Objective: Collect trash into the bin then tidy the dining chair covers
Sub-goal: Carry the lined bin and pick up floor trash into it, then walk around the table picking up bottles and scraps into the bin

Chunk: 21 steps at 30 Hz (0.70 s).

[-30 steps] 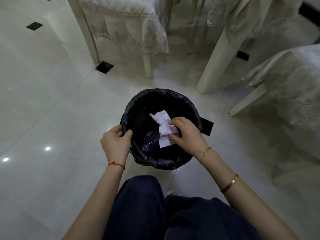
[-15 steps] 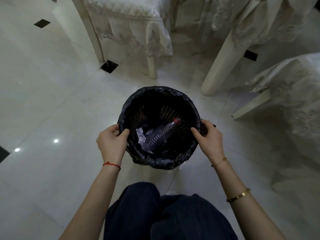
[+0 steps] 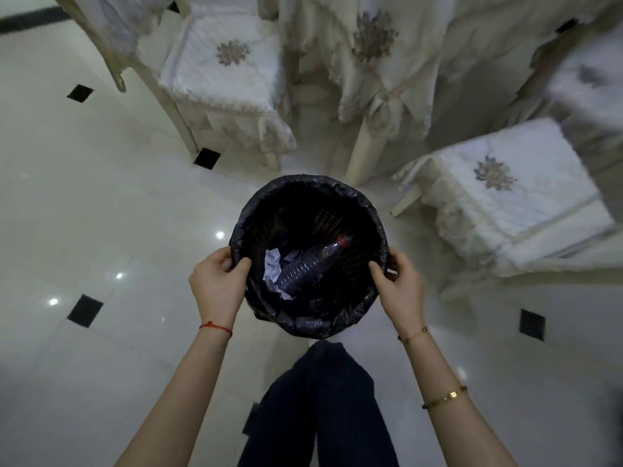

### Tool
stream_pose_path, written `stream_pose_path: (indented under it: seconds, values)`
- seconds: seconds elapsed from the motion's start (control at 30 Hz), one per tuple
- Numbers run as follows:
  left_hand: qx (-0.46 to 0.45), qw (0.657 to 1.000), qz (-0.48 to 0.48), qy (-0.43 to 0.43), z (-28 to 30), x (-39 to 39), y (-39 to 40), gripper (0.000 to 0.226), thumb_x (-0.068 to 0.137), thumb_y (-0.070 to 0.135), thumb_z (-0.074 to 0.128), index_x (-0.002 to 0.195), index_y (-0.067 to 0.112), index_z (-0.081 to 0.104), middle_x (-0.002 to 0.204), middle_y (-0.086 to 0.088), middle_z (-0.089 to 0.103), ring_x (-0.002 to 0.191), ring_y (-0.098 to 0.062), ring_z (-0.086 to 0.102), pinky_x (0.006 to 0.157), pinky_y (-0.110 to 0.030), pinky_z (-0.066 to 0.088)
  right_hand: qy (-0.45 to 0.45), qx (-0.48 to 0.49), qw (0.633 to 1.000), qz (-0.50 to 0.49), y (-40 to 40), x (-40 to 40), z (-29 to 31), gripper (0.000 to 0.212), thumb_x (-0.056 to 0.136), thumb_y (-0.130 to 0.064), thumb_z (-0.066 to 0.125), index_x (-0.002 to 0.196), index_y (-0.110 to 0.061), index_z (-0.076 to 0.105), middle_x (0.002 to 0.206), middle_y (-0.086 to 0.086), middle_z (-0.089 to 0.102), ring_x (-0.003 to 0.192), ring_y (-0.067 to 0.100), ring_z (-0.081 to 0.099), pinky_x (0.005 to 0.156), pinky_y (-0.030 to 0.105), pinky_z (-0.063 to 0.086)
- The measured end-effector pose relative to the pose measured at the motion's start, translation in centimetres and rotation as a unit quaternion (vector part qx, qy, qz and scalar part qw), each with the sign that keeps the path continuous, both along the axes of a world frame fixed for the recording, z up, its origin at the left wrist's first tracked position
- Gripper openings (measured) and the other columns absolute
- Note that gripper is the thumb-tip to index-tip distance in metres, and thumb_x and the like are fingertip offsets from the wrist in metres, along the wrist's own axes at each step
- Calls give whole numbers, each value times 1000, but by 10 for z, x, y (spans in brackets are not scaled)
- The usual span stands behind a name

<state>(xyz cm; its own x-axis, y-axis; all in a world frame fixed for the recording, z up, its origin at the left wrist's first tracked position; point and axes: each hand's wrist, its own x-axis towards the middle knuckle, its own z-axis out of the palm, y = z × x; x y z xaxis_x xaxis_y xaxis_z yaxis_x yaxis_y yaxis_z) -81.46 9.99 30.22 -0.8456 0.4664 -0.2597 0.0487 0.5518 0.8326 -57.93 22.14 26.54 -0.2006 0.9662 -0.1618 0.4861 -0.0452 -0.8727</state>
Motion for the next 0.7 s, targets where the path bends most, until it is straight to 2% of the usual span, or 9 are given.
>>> stream_pose_path:
  seconds: [0.1, 0.2, 0.3, 0.4, 0.57, 0.63, 0.7]
  values:
    - [8, 999, -34, 4, 71, 24, -19, 14, 76, 9, 67, 81, 22, 72, 68, 6, 71, 58, 5, 59, 64, -14, 48, 5, 3, 1000, -27, -34, 31, 74, 28, 88, -20, 66, 117, -23, 62, 105, -13, 67, 94, -2, 62, 79, 16, 51]
    - [10, 997, -73, 5, 133, 49, -37, 15, 76, 6, 66, 85, 17, 72, 69, 6, 71, 56, 12, 56, 59, -3, 42, 14, 5, 998, -53, -71, 63, 139, 28, 89, -20, 66, 116, -25, 62, 105, -17, 66, 95, -4, 62, 79, 12, 49]
    - [15, 991, -134, 6, 194, 84, -58, 17, 76, 6, 66, 82, 21, 70, 69, 10, 71, 58, 10, 59, 61, -7, 46, 22, 5, 995, -102, -117, 106, 202, 30, 89, -20, 66, 117, -26, 62, 105, -19, 65, 95, -9, 60, 76, 3, 45]
    - [14, 981, -194, 3, 233, 121, -74, 17, 75, 6, 66, 81, 21, 70, 66, 15, 70, 61, 8, 61, 61, -6, 45, 29, 11, 987, -159, -161, 152, 240, 31, 88, -21, 67, 118, -23, 62, 107, -14, 67, 97, 0, 63, 79, 5, 47]
    - [15, 957, -289, -1, 260, 188, -85, 27, 75, 5, 67, 76, 32, 67, 61, 27, 66, 67, 8, 65, 69, -18, 54, 42, 24, 970, -239, -213, 225, 269, 29, 87, -18, 67, 115, -27, 62, 105, -15, 68, 95, 5, 66, 82, 16, 53]
    - [11, 944, -330, 7, 264, 225, -86, 25, 75, 5, 67, 77, 30, 67, 57, 26, 65, 64, 9, 63, 66, -15, 52, 47, 24, 959, -280, -232, 258, 277, 28, 87, -15, 67, 113, -24, 63, 101, -15, 68, 93, 5, 66, 77, 11, 52]
    - [11, 931, -364, 16, 267, 261, -86, 18, 76, 5, 67, 85, 20, 72, 62, 18, 68, 65, 13, 62, 63, -9, 48, 49, 19, 948, -314, -248, 290, 283, 25, 88, -12, 66, 112, -18, 64, 98, -14, 67, 89, -1, 65, 71, 3, 47]
